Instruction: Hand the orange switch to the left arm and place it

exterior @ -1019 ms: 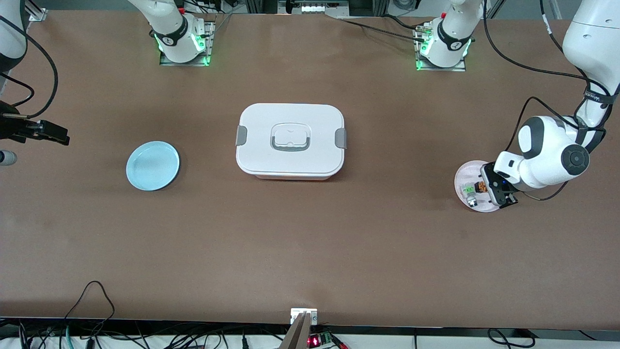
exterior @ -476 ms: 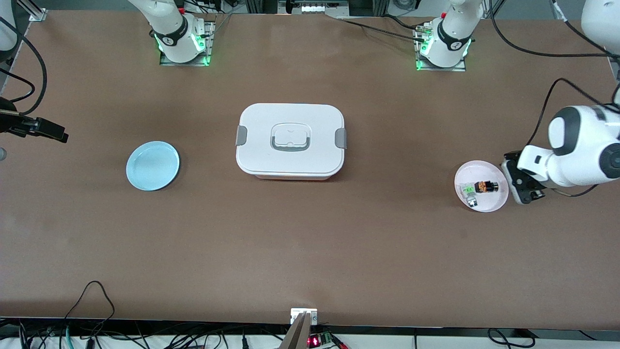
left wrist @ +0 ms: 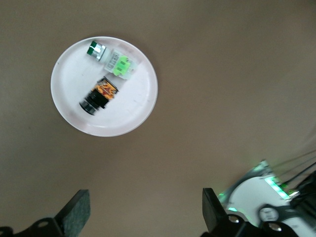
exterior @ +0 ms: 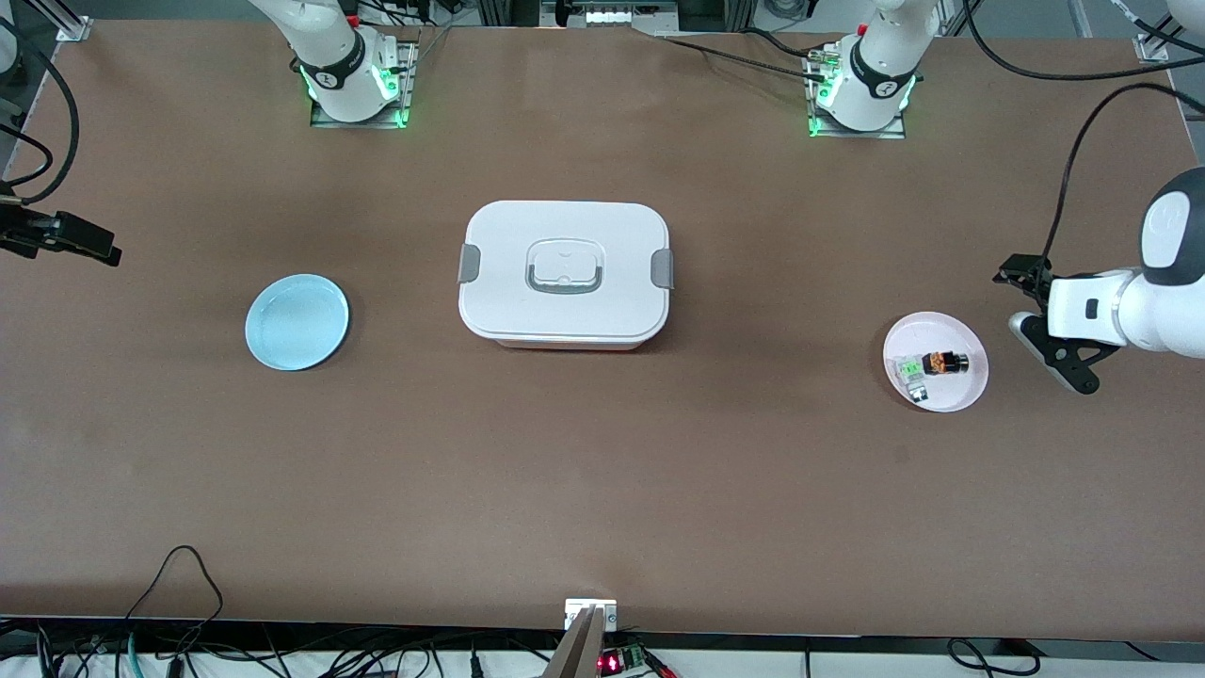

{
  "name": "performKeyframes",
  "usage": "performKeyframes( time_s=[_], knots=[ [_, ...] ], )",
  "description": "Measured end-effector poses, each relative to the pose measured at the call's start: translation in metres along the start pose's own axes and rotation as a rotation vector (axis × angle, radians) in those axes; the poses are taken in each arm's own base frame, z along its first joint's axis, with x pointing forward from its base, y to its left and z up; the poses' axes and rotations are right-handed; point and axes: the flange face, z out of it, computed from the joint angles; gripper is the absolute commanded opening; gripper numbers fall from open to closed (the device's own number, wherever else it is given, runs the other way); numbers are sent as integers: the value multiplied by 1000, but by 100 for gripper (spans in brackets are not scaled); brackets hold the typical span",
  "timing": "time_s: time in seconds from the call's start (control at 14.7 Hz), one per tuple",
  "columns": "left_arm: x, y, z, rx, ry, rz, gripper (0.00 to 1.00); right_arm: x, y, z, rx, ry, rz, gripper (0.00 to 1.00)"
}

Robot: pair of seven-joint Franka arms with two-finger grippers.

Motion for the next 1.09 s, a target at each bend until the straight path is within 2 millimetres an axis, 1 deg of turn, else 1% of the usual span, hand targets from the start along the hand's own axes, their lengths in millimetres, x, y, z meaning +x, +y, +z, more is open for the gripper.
performKeyframes(
  time_s=[0.14, 0.2, 0.34, 0.48, 0.61, 0.75, 0.82, 0.95, 1.09],
  knots=[
    [10, 41, -33, 3, -12, -126, 100, -5, 0, -6, 1, 1, 1, 100],
    [15, 59, -45, 10, -10, -182, 100, -8, 1, -10, 2, 0, 1, 100],
    [22, 83, -64, 41, 7, -249, 100, -14, 1, -15, 3, -4, 2, 100],
    [21, 99, -82, 97, 37, -298, 100, -16, 1, -17, 4, -3, 2, 100],
    [11, 106, -106, 122, 138, -334, 100, -20, 2, -18, 5, -4, 2, 100],
    [-2, 101, -128, 158, 263, -370, 100, -24, 2, -17, 6, -6, 2, 100],
    [-9, 99, -133, 169, 291, -390, 100, -25, 2, -17, 6, -4, 2, 100],
    [-19, 100, -130, 173, 313, -472, 100, -27, 2, -16, 7, 3, 2, 100],
    [-25, 106, -120, 174, 366, -562, 100, -32, 2, -13, 9, 18, 2, 100]
  ],
)
